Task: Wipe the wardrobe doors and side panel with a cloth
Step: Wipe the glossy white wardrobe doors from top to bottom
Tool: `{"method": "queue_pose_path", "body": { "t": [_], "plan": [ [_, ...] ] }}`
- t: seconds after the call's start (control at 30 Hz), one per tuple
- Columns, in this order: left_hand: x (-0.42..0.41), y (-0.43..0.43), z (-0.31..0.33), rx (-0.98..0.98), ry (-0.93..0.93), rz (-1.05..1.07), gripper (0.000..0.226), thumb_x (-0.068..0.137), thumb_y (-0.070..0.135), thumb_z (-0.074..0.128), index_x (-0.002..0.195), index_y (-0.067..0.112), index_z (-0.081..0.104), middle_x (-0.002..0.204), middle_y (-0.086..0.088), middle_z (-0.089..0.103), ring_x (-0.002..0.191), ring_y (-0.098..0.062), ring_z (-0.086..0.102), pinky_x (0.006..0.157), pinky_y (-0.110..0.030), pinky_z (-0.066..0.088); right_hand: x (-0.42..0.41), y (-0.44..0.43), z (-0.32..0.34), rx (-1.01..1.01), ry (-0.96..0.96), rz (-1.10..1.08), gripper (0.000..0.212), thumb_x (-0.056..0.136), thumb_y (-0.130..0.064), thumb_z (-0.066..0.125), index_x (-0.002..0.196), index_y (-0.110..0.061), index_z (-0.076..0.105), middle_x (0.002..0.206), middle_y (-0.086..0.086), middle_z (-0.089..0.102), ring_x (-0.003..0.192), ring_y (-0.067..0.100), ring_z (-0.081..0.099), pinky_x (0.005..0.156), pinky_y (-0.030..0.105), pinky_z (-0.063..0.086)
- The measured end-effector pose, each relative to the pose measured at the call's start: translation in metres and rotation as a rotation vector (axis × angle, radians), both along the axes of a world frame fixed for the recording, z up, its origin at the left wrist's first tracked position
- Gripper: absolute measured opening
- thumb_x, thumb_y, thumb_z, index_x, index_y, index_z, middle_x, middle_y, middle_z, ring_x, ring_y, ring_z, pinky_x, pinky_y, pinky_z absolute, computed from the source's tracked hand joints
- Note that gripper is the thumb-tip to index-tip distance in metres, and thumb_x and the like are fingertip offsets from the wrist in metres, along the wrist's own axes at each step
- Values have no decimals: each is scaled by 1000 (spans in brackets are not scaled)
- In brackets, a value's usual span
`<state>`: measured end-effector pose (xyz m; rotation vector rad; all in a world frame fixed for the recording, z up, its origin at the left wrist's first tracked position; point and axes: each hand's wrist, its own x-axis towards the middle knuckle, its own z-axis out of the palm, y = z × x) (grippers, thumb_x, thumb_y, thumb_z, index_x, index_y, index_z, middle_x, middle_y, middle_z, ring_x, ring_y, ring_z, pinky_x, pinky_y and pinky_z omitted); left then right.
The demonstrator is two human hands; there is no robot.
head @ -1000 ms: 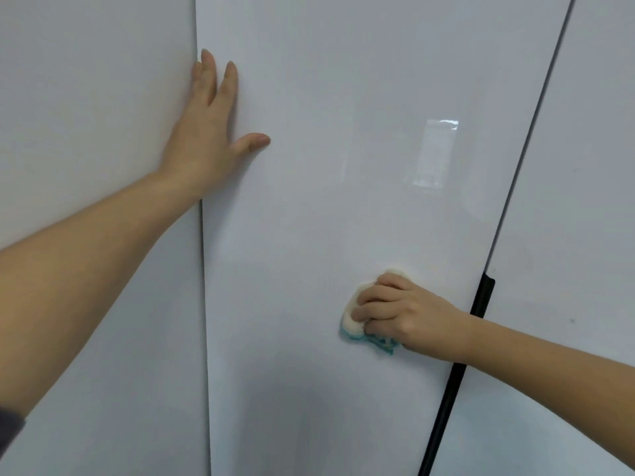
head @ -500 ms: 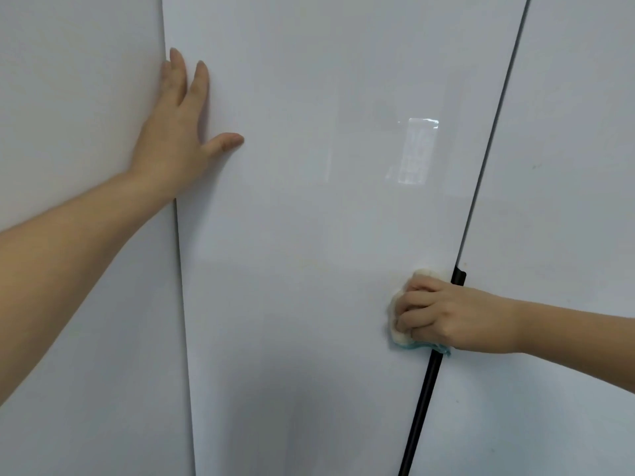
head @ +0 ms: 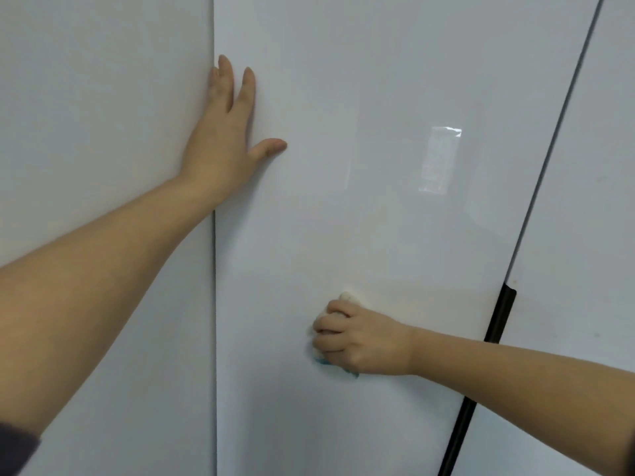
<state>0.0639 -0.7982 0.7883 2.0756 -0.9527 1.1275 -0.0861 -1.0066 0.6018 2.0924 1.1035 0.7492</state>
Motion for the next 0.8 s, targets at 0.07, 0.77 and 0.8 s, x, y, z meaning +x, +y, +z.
{"method": "queue_pose_path", "body": {
  "t": [0.07, 0.77, 0.8],
  "plan": [
    [0, 0, 0, 0, 5, 0, 92, 89, 54, 54, 154, 12, 5, 160, -13, -10, 148, -25, -5, 120, -33, 11, 22, 18, 6, 43, -51, 25, 32, 98, -7, 46, 73, -18, 61, 84, -4, 58, 89, 23, 56, 81, 35, 41],
    [-1, 2, 0, -13, 36, -38, 93, 89, 54, 55, 154, 15, 3, 161, -11, -12, 148, -21, -8, 117, -26, 12, 108, 109, -1, 452, -352, -13, 21, 85, 7, 54, 73, -8, 63, 90, 9, 65, 86, 29, 59, 78, 37, 39],
    [-1, 2, 0, -13, 37, -41, 92, 89, 54, 55, 154, 15, 3, 161, -11, -12, 148, -22, -8, 116, -25, 12, 108, 108, -7, 445, -338, -15, 21, 85, 7, 54, 73, -8, 63, 90, 9, 64, 85, 29, 59, 79, 38, 39]
  ]
}}
